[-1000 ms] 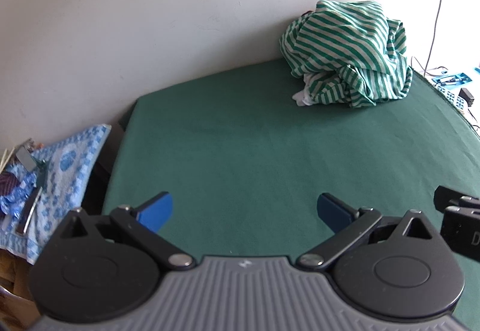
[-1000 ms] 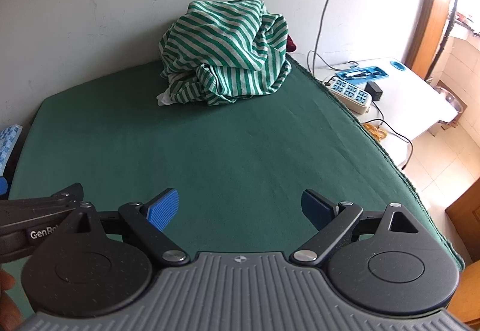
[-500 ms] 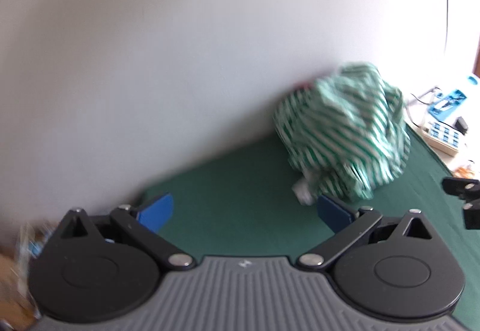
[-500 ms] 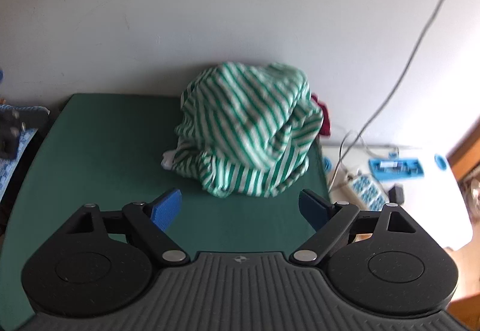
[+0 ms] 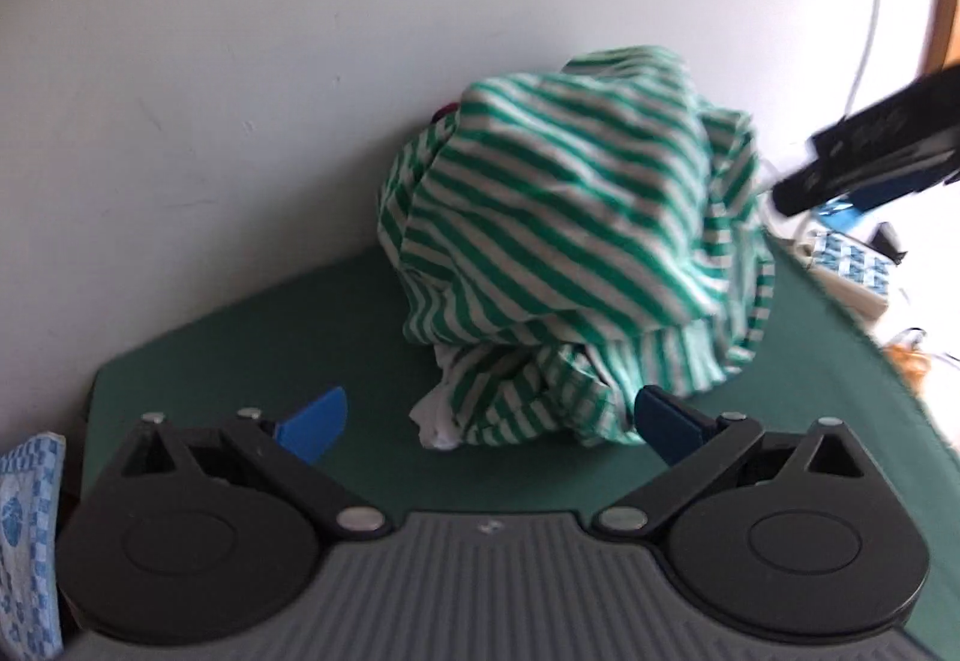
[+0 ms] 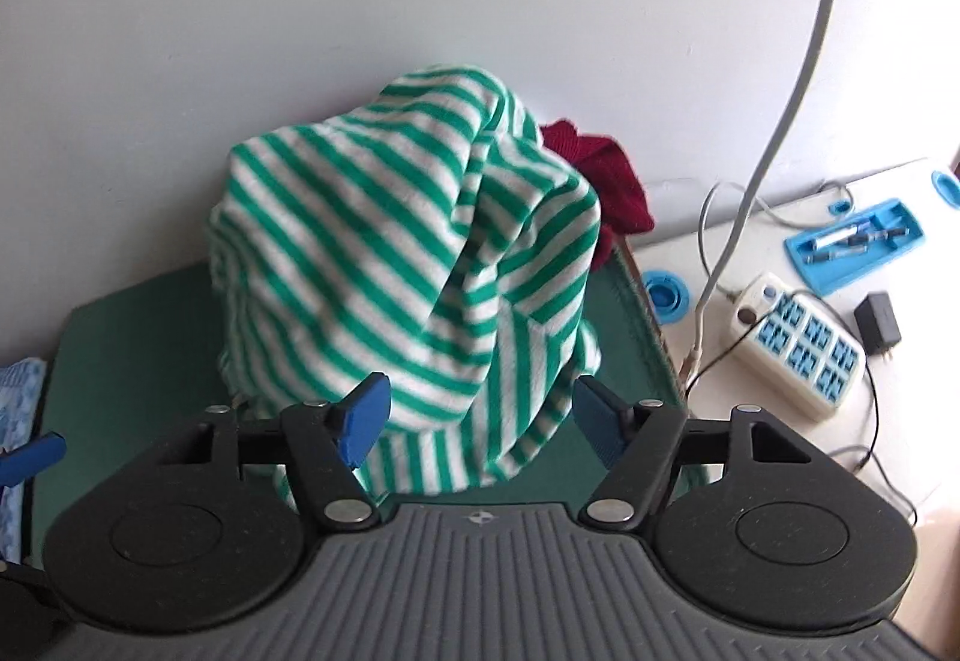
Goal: Fold clothes
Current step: 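Reach both tools into the striped shirt pile and close both grippers on it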
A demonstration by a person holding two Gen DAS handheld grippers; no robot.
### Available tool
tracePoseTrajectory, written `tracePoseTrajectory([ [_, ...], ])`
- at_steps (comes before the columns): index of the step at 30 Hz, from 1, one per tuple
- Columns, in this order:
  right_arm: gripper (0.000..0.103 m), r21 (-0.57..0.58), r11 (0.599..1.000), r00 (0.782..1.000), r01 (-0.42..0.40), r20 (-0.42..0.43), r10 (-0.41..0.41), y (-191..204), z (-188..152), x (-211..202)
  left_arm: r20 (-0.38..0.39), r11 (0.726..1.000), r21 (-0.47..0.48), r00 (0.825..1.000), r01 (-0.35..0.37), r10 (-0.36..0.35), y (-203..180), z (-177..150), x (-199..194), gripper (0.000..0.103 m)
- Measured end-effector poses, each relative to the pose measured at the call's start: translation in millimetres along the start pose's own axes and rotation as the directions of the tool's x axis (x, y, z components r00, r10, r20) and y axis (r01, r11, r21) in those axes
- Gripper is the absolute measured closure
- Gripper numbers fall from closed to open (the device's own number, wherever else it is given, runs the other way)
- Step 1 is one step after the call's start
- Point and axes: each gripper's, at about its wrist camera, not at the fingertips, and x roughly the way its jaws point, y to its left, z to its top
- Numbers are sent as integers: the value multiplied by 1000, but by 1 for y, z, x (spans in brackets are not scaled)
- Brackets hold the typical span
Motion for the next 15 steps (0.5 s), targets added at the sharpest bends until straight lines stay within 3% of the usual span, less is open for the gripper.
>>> tracePoseTrajectory([
  [2, 25, -16, 1000, 1000, 15, 20, -14, 8, 4, 10, -16, 995, -96, 999, 28, -29, 9, 9, 24, 1],
  [7, 26, 14, 1000, 999, 9, 37, -9, 18, 15, 40, -47, 974, -202, 993, 99, -111, 8, 20, 62, 2],
  [9, 27, 16, 1000, 999, 3, 47, -4, 20, 19, 51, -57, 962, -242, 988, 126, -144, 7, 24, 77, 11],
  [10, 35, -3, 1000, 999, 11, 51, -10, 22, 20, 56, -61, 955, -263, 985, 139, -160, 6, 26, 85, 13],
  [11, 60, -37, 999, 998, 22, 55, -20, 26, 19, 60, -65, 947, -283, 982, 152, -177, 6, 28, 92, 21],
  [13, 92, -77, 996, 995, 52, 89, -45, 30, 14, 55, -71, 948, -268, 977, 175, -201, 1, 31, 97, 32],
  [15, 98, -112, 990, 988, 84, 142, -67, 33, 7, 44, -62, 958, -230, 980, 171, -189, -5, 34, 94, 43],
])
